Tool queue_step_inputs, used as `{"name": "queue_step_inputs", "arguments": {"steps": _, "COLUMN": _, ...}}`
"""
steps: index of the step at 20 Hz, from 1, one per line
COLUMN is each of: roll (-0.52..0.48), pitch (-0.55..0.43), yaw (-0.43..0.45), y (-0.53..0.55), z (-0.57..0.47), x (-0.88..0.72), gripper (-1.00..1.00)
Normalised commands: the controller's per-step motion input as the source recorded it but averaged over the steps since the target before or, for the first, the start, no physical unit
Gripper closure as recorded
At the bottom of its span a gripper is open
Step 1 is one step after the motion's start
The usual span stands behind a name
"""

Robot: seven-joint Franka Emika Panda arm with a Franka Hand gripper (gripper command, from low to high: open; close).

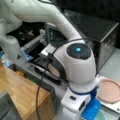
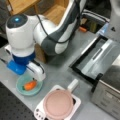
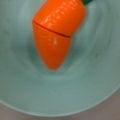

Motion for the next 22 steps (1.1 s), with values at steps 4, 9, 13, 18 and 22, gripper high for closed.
{"name": "queue_step_inputs", "arguments": {"steps": 4, "roll": -0.131, "pitch": 0.123, "yaw": 0.106, "y": -0.14, "z": 0.06, "x": 0.22, "gripper": -1.0}}
{"name": "queue_step_inputs", "arguments": {"steps": 9, "roll": -0.164, "pitch": 0.148, "yaw": 0.131, "y": -0.07, "z": 0.0, "x": 0.24, "gripper": -1.0}}
{"name": "queue_step_inputs", "arguments": {"steps": 13, "roll": -0.114, "pitch": 0.178, "yaw": 0.185, "y": 0.01, "z": 0.0, "x": 0.26, "gripper": -1.0}}
{"name": "queue_step_inputs", "arguments": {"steps": 18, "roll": -0.115, "pitch": 0.133, "yaw": 0.166, "y": 0.04, "z": -0.01, "x": 0.31, "gripper": -1.0}}
{"name": "queue_step_inputs", "arguments": {"steps": 22, "roll": -0.115, "pitch": 0.111, "yaw": 0.152, "y": 0.01, "z": 0.05, "x": 0.3, "gripper": -1.0}}
